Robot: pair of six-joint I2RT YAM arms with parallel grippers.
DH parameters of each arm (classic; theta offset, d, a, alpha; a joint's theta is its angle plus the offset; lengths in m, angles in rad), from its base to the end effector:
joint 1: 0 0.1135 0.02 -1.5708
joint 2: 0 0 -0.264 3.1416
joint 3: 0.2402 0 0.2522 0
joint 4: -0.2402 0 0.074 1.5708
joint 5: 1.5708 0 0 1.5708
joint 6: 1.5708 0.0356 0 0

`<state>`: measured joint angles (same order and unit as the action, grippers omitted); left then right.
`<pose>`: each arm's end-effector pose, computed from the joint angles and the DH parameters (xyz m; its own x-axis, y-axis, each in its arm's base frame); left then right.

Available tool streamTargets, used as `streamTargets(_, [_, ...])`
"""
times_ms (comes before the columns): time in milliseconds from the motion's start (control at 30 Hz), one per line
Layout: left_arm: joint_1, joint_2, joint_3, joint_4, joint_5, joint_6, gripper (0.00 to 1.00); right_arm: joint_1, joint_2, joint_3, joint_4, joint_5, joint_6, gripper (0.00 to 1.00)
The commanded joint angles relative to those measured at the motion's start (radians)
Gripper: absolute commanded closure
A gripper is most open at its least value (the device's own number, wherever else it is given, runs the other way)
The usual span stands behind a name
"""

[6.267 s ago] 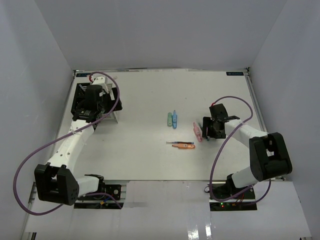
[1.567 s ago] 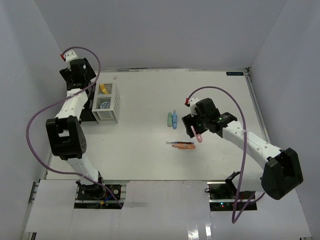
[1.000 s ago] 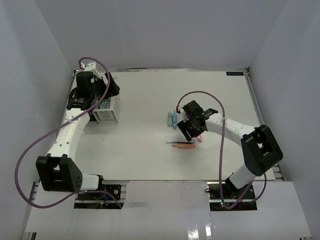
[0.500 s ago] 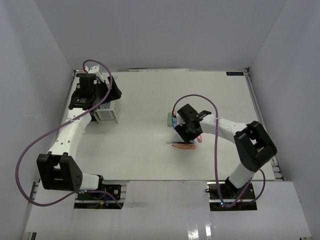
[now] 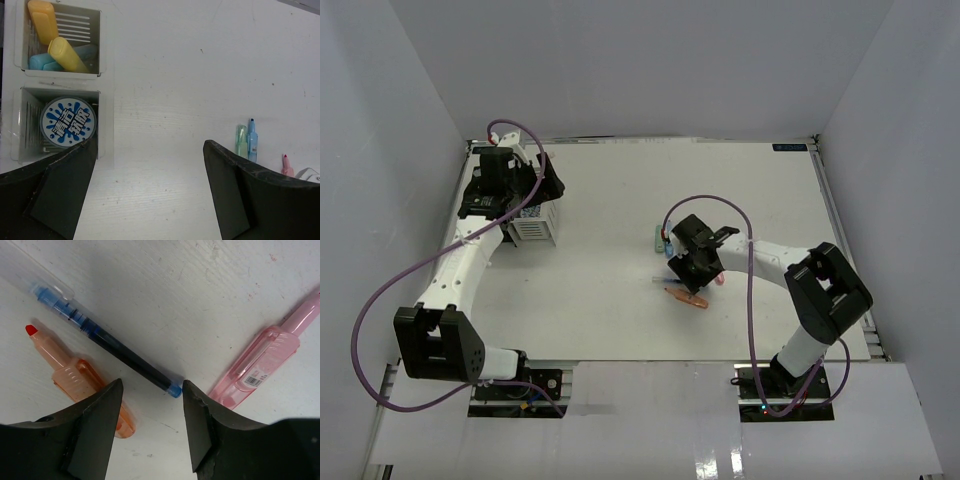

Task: Sort the stationery into containers
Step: Pick up the pen from the center of the board.

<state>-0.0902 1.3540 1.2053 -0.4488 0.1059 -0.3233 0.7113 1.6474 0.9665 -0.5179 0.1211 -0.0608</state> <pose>0.3032 -0.0312 0.3328 -0.5874 -0.2641 -0.7650 -0.0105 0.9477 -0.3190 0.2362 0.1978 0.1673 -0.6671 -0.6545 -0.3560 -0.6565 0.7422 -0.1344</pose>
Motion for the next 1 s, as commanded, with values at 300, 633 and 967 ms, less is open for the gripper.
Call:
streamTargets(300, [-0.014, -0.001, 0.03, -0.005, 0.02, 0.0, 0.02, 0.011, 0.078, 0.055, 0.032, -0.037, -0.04, 0.49])
streamTargets(633, [-0.016, -0.001, 0.025, -0.004, 0.023, -0.005, 0.02, 0.01, 0.147, 0.13, 0.029, -0.086, -0.12, 0.57])
streamTargets(967, [-0.019, 0.008, 0.046, -0.008, 0.08, -0.048, 0.02, 0.01, 0.146, 0.185, 0.03, -0.064, -0.166, 0.92])
